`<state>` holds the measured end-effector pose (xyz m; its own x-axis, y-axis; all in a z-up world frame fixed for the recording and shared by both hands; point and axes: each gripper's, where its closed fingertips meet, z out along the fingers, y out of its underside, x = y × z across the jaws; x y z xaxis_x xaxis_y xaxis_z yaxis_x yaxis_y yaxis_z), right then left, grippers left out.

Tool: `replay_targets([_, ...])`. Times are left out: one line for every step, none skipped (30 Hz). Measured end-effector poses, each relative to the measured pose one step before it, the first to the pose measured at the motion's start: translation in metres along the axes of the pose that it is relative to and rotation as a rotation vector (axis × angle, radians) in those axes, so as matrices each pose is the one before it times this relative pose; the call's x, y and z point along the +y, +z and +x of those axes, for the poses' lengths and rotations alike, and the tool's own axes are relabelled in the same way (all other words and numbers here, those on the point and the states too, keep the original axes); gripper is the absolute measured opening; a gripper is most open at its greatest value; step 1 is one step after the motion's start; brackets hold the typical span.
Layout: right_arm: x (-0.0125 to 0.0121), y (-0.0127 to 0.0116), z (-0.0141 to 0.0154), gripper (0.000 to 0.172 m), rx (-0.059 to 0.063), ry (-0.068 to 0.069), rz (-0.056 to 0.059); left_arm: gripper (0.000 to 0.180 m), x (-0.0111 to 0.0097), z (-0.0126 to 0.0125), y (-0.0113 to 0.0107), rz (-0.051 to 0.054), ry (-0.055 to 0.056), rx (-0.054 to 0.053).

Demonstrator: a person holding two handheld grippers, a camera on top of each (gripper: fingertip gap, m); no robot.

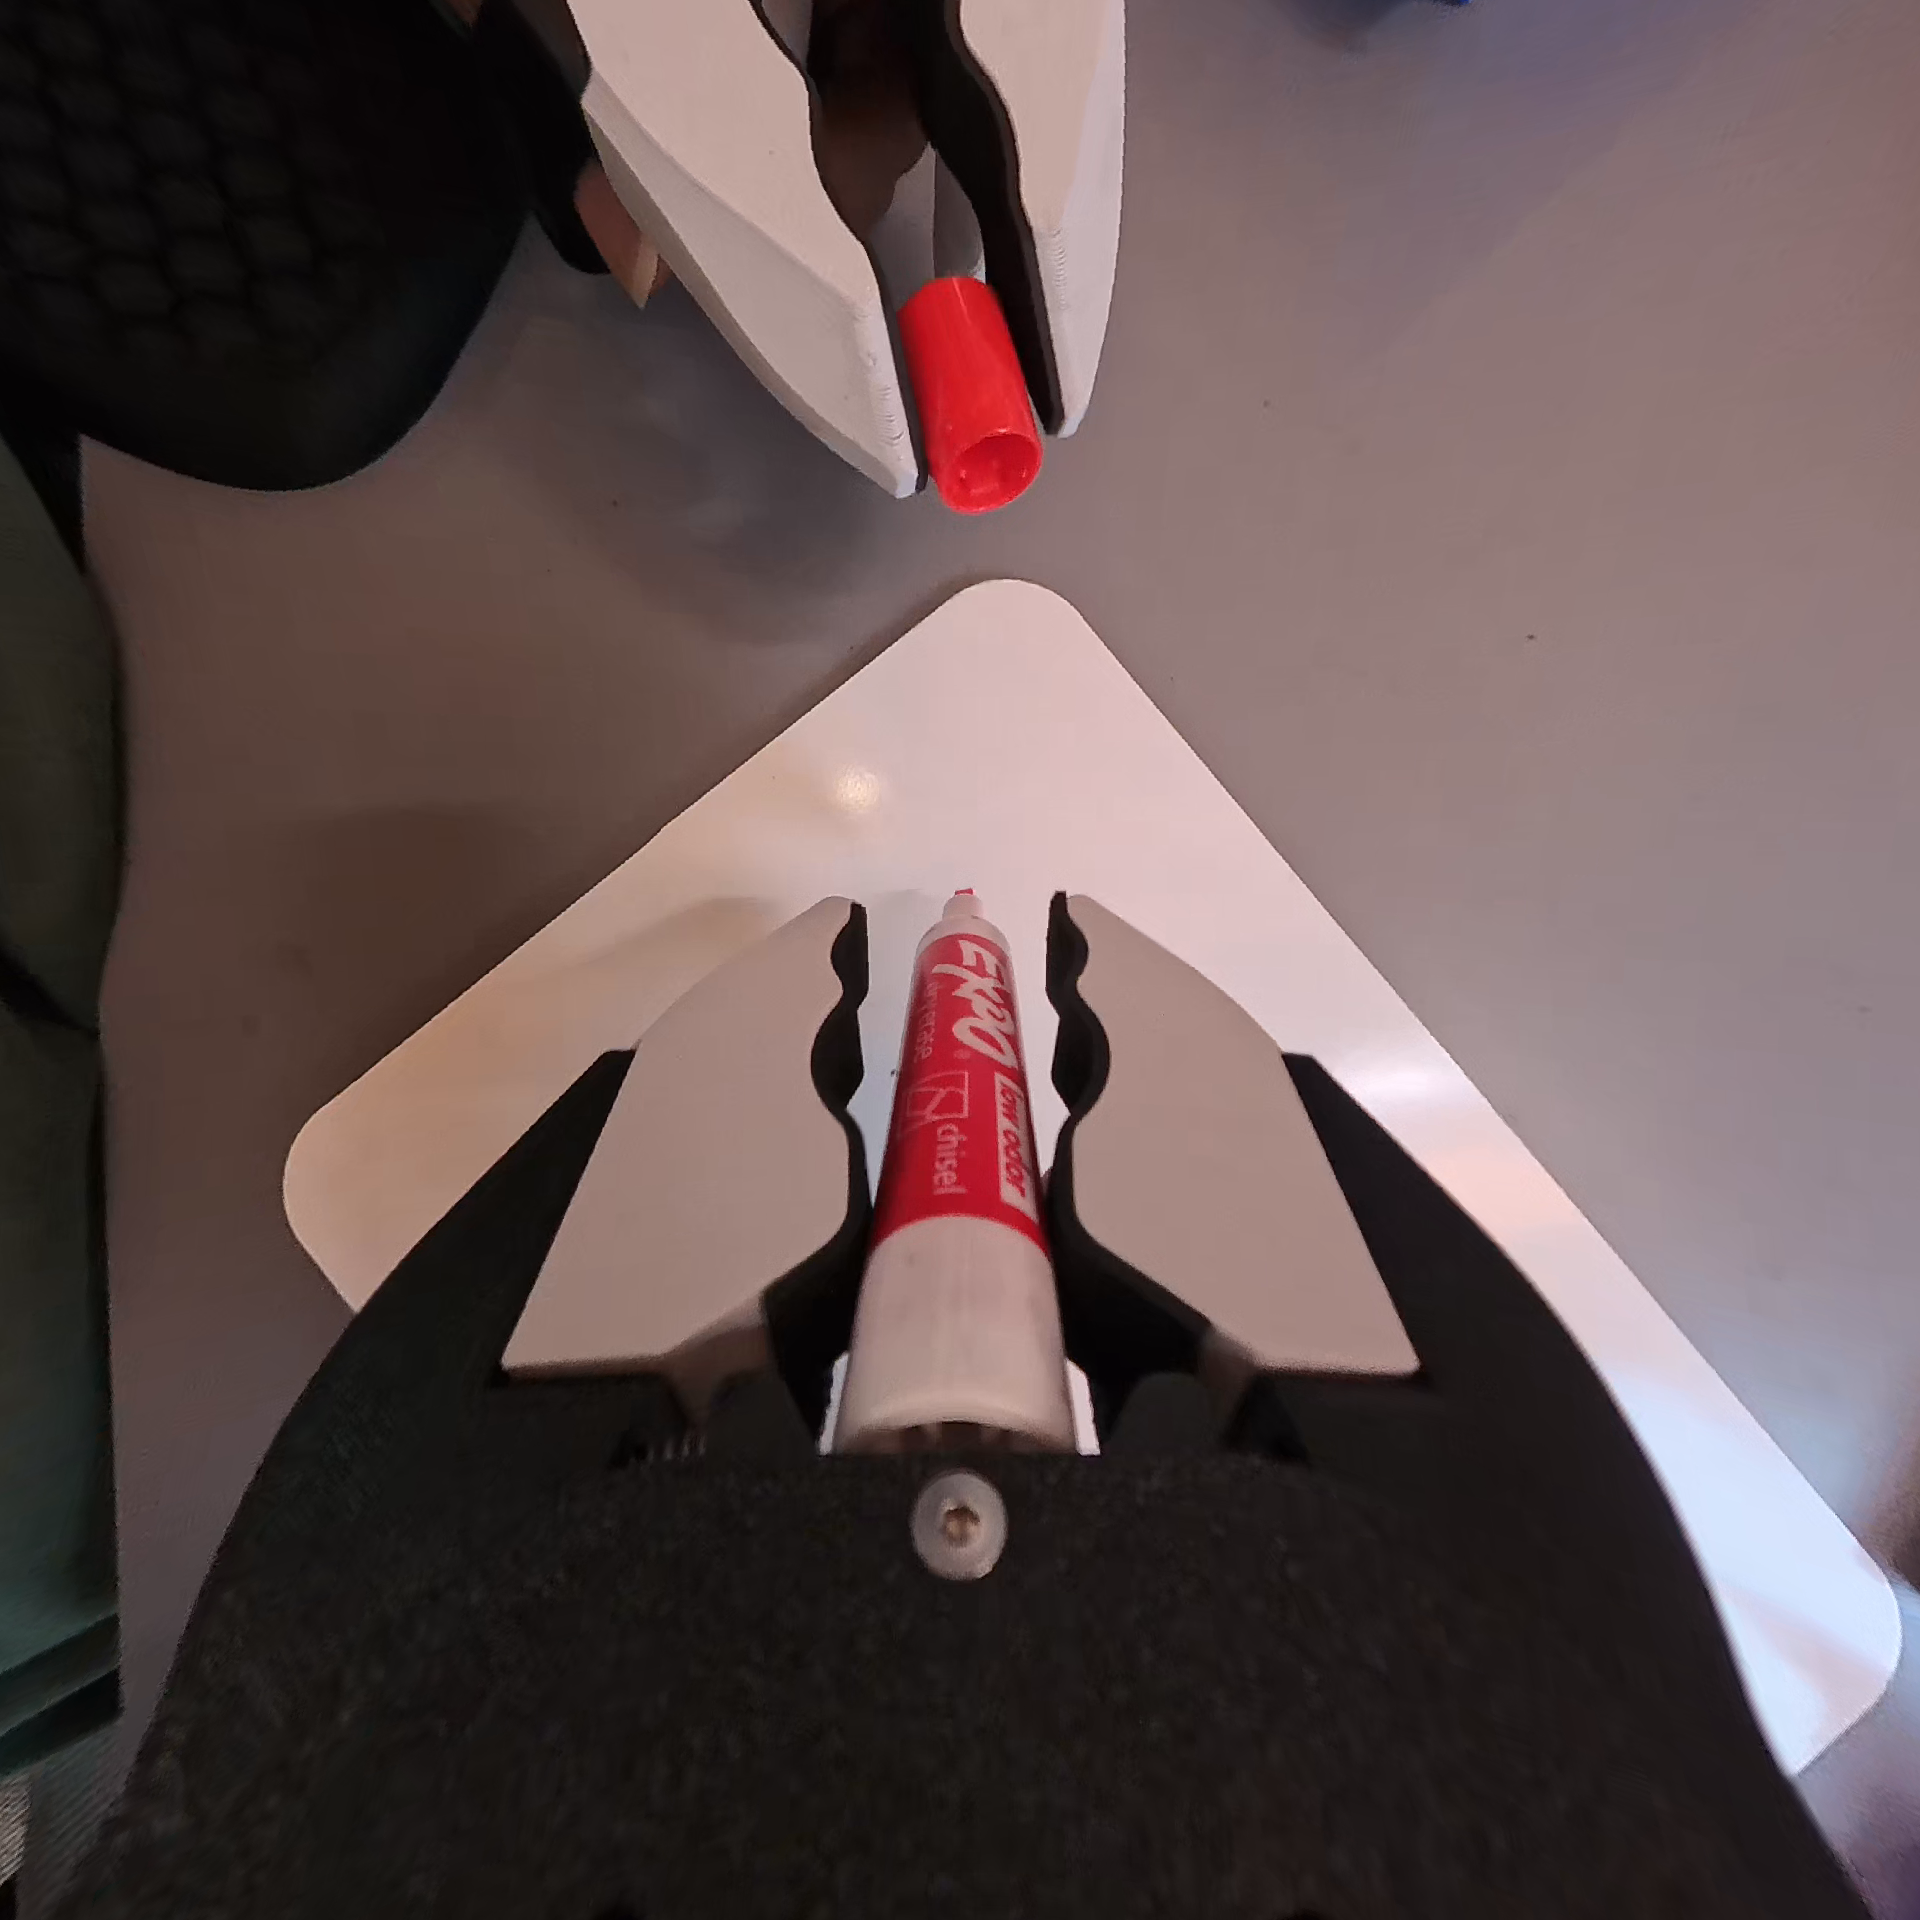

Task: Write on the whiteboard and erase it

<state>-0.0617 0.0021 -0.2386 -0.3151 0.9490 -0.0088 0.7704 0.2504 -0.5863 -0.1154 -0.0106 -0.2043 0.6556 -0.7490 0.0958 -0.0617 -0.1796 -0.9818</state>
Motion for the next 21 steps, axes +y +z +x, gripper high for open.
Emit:
replay_targets([0.00107, -0.00037, -0.00041, 0.034, -0.0048, 0.0101, -0.0139, 0.020, 0.00025, -0.00013, 0.00041, 0.0008, -0.0069, 0.0028])
replay_targets([0.00061, 0.00002, 0.00005, 0.034, -0.0009, 0.0078, -0.0117, 0.020, 0.00010, 0.00019, 0.00032, -0.0006, -0.0080, 0.0050])
replay_targets([0.00070, 0.00035, 0.00028, 0.034, 0.0023, 0.0067, -0.0144, 0.020, -0.00011, 0.00032, 0.00010, 0.0010, -0.0057, 0.0043])
replay_targets([0.00074, 0.00055, 0.00006, 0.034, 0.0025, 0.0016, -0.0145, 0.020, -0.00001, 0.00029, 0.00021, 0.0003, -0.0026, 0.0037])
replay_targets([-0.00005, 0.00061, 0.00013, 0.034, 0.0039, -0.0013, -0.0077, 0.020, 0.00001, 0.00076, 0.00012, -0.0002, -0.0011, 0.0054])
replay_targets([0.00005, 0.00064, -0.00124, 0.034, -0.0054, 0.0003, -0.0069, 0.020, 0.00009, 0.00104, 0.00012, -0.0006, 0.0001, 0.0060])
replay_targets([-0.00017, 0.00075, -0.00122, 0.034, -0.0065, 0.0006, -0.0049, 0.020, 0.00034, 0.00099, 0.00028, -0.0019, 0.0011, 0.0048])
replay_targets([-0.00014, 0.00060, -0.00093, 0.033, -0.0054, -0.0004, -0.0047, 0.020, 0.00029, 0.00072, 0.00031, -0.0023, 0.0019, 0.0026])
replay_targets([0.00015, 0.00079, -0.00054, 0.034, -0.0041, -0.0020, -0.0076, 0.020, 0.00026, 0.00058, -0.00004, -0.0015, 0.0022, 0.0013])
replay_targets([0.00014, 0.00078, 0.00050, 0.034, 0.0009, -0.0034, -0.0093, 0.020, 0.00003, 0.00018, -0.00014, -0.0005, 0.0027, -0.0006])
replay_targets([-0.00003, 0.00085, 0.00050, 0.034, -0.0017, -0.0037, -0.0102, 0.020, -0.00012, -0.00004, -0.00022, -0.0009, 0.0027, -0.0014])
replay_targets([-0.00036, 0.00077, 0.00107, 0.034, -0.0009, -0.0026, -0.0088, 0.020, -0.00015, -0.00028, -0.00031, -0.0008, 0.0016, -0.0023])
replay_targets([-0.00035, 0.00084, 0.00174, 0.034, 0.0014, -0.0015, -0.0090, 0.020, -0.00042, -0.00052, -0.00035, 0.0016, 0.0020, -0.0035])
replay_targets([-0.00015, 0.00070, 0.00186, 0.034, 0.0004, -0.0008, -0.0107, 0.020, -0.00029, -0.00044, -0.00029, 0.0012, 0.0019, -0.0034])
replay_targets([-0.00020, 0.00081, 0.00235, 0.034, 0.0034, -0.0003, -0.0105, 0.020, -0.00025, -0.00059, -0.00032, 0.0001, 0.0016, -0.0041])
replay_targets([0.00008, 0.00075, 0.00233, 0.034, 0.0026, -0.0005, -0.0116, 0.020, -0.00027, -0.00079, -0.00037, 0.0011, 0.0028, -0.0050])
replay_targets([-0.00016, 0.00087, 0.00176, 0.034, -0.0001, -0.0021, -0.0099, 0.020, 0.00001, -0.00050, -0.00018, -0.0006, 0.0029, -0.0035])
replay_targets([-0.00006, 0.00092, 0.00171, 0.033, 0.0008, -0.0001, -0.0097, 0.020, 0.00014, -0.00044, -0.00015, -0.0018, 0.0020, -0.0024])
replay_targets([0.00026, 0.00097, 0.00134, 0.033, -0.0013, 0.0000, -0.0096, 0.020, 0.00019, -0.00015, 0.00009, -0.0017, 0.0012, -0.0009])
replay_targets([0.00021, 0.00100, 0.00098, 0.033, -0.0013, -0.0015, -0.0082, 0.020, 0.00035, -0.00007, 0.00020, -0.0024, 0.0006, -0.0004])
replay_targets([0.00013, 0.00095, 0.00131, 0.033, 0.0034, -0.0021, -0.0058, 0.020, 0.00014, 0.00018, 0.00010, -0.0010, 0.0024, -0.0005])
